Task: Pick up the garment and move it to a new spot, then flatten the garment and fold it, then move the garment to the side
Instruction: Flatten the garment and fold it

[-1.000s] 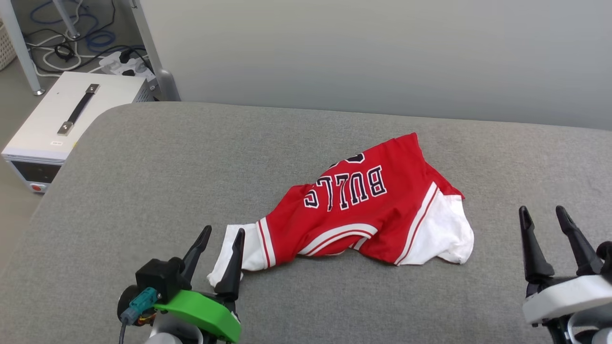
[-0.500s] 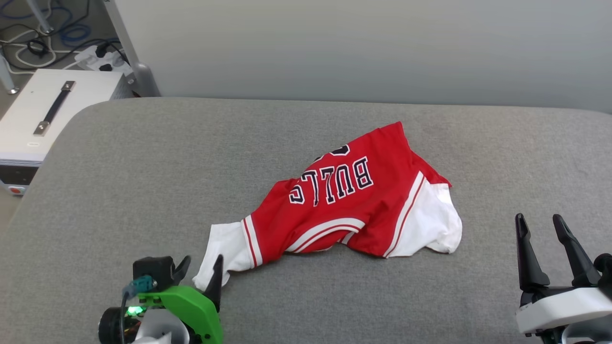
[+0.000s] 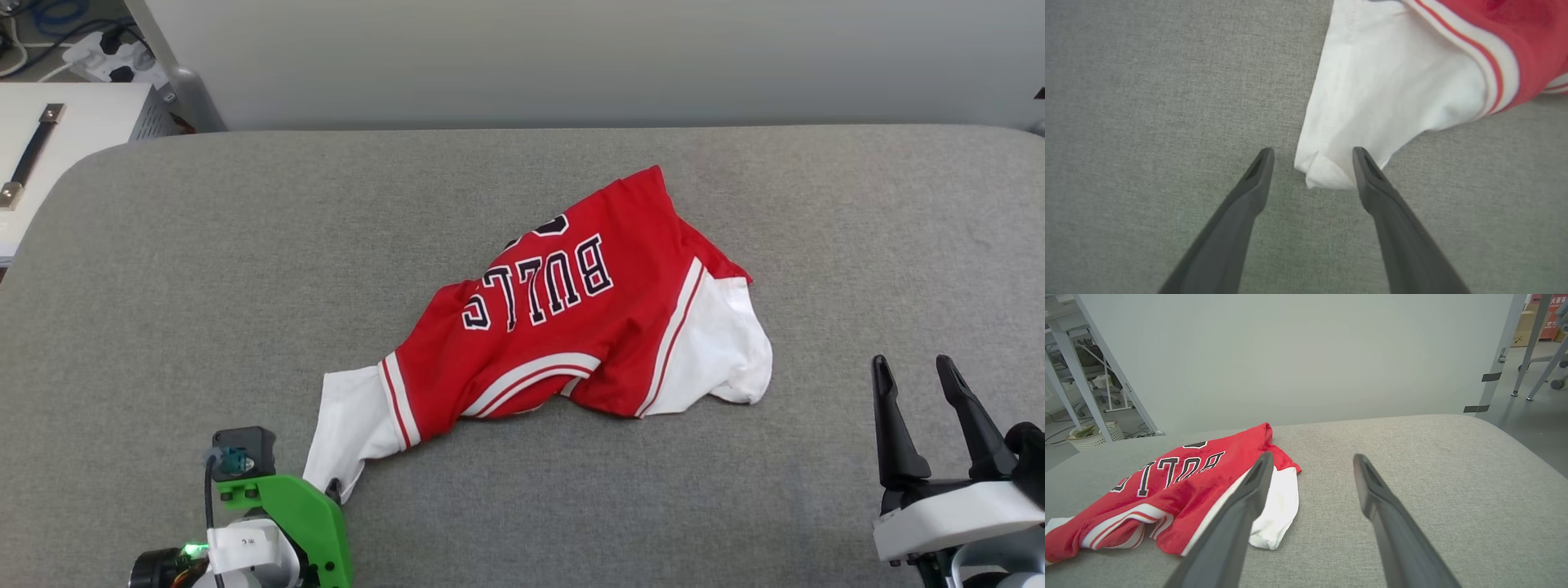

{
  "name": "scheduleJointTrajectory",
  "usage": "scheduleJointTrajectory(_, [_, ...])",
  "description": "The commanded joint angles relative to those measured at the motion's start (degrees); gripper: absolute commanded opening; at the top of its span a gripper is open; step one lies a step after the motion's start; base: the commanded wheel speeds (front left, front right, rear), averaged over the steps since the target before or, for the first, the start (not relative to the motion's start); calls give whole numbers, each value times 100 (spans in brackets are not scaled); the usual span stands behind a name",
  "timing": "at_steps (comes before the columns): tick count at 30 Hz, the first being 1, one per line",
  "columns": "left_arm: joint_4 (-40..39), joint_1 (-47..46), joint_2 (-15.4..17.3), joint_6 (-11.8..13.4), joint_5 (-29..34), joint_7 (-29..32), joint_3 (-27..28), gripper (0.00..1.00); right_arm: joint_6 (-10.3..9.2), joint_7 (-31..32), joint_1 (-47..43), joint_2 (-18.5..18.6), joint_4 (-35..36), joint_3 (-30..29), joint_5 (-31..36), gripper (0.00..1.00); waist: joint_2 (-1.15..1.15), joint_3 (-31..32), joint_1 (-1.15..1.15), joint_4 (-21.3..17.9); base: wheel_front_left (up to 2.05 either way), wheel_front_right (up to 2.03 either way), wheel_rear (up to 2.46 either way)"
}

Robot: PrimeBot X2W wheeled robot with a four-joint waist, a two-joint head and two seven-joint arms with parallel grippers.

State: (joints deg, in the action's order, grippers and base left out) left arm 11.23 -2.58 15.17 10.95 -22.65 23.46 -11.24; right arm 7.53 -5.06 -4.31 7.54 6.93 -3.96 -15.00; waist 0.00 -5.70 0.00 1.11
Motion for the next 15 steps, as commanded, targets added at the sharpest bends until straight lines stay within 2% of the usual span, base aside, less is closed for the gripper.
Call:
scheduleJointTrajectory(1, [30, -40, 65, 41, 59, 33, -13, 100, -4, -35, 94, -5, -25, 7, 59, 100, 0, -113, 0, -74, 0, 0, 0])
scheduleJointTrajectory(8, [295, 91, 12, -80, -154, 573, -183, 100, -4, -68, 168, 20, -81, -9, 83, 100, 0, -258, 0, -87, 0, 0, 0])
scheduleJointTrajectory(9, [330, 109, -9, -104, -196, 643, -207, 40, -4, -64, 177, 19, -90, -7, 90, 100, 0, -263, 0, -82, 0, 0, 0])
scheduleJointTrajectory(10, [362, 123, -37, -128, -250, 699, -221, 7, -4, -58, 190, 17, -99, -3, 100, 100, 0, -266, 0, -71, 0, 0, 0])
scheduleJointTrajectory(11, [381, 126, -55, -147, -282, 715, -227, 0, -4, -53, 204, 16, -103, 3, 105, 100, 0, -269, 0, -61, 0, 0, 0])
scheduleJointTrajectory(15, [446, 55, -93, -181, -309, 399, -170, 0, -4, -36, 213, 17, -132, 11, 146, 100, 0, -196, 0, 16, 0, 0, 0])
